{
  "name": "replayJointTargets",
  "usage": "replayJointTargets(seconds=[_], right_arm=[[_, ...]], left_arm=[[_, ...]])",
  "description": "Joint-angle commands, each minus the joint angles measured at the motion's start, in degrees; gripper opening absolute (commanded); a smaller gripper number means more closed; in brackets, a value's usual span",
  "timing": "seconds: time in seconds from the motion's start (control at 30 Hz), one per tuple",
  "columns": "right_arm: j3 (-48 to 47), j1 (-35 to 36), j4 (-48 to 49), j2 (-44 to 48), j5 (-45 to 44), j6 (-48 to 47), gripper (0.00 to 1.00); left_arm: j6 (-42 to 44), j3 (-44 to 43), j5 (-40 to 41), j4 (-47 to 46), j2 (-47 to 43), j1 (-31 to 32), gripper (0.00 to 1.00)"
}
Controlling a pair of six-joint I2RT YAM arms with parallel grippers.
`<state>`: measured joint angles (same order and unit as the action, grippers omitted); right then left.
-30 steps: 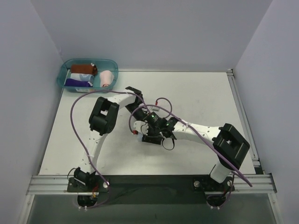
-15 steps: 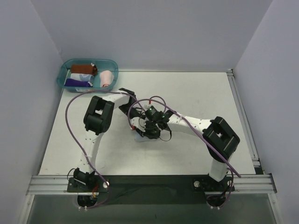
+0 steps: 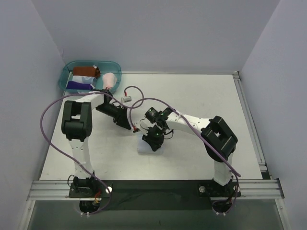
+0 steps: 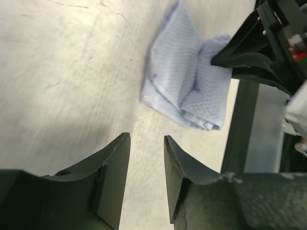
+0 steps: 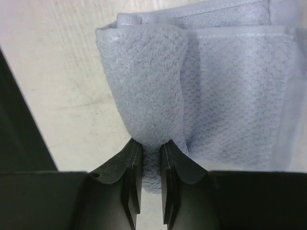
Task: Roll the towels
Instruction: Roll the towel
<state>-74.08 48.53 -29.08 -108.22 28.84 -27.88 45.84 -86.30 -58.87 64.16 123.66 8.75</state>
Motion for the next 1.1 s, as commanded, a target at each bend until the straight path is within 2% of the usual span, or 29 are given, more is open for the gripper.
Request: replayJointTargets(seconds=[0.0, 0.13, 0.3, 0.43, 0.53, 0.6, 0.73, 0.77, 0.8, 0.9, 1.07], right_arm=[[-1.23, -1.07, -13.98, -5.58, 5.95, 3.71, 0.00], [-6.06, -3.09, -17.76, -11.47, 12.37, 4.58, 0.00], [-11.34, -5.72, -22.41, -19.64, 20.18, 4.24, 0.00], [-16.60, -7.48, -25.93, -26.84, 22.31, 3.10, 0.00], [-18.55, -8.28, -27.43, -29.32, 24.50, 3.18, 0.00], [-20.39, -9.24, -28.48, -31.43, 25.47, 3.18, 0.00], [-23.56, -10.56, -30.59, -35.20, 27.23, 3.27, 0.00], [-24.35, -10.74, -31.99, -36.00, 26.97, 3.18, 0.00], [-25.83, -11.00, -32.61, -36.61, 27.06, 3.01, 0.00], [-27.51, -11.18, -33.58, -38.29, 27.32, 3.18, 0.00], [-28.31, -11.18, -34.20, -39.26, 26.79, 3.18, 0.00]], left_arm=[[-0.57, 4.53, -2.56, -5.61, -7.71, -3.64, 0.45], [-5.32, 13.16, -0.11, -17.46, -18.26, -5.68, 0.45], [-6.99, 22.48, 4.02, -24.42, -29.31, -6.29, 0.46], [-10.42, 35.63, 6.58, -32.94, -39.96, -6.12, 0.47], [-10.16, 41.55, 9.03, -35.50, -49.28, -3.40, 0.50], [-8.68, 45.95, 12.89, -36.56, -55.59, 0.81, 0.56], [-3.76, 50.17, 20.71, -38.32, -62.03, 11.17, 0.60], [-2.79, 50.79, 25.25, -38.93, -62.83, 13.63, 0.61], [-0.26, 51.84, 27.56, -39.63, -63.79, 20.10, 0.61], [3.71, 53.34, 36.53, -42.71, -64.41, 31.36, 0.61], [8.37, 54.22, 45.32, -49.83, -62.66, 42.12, 0.61]])
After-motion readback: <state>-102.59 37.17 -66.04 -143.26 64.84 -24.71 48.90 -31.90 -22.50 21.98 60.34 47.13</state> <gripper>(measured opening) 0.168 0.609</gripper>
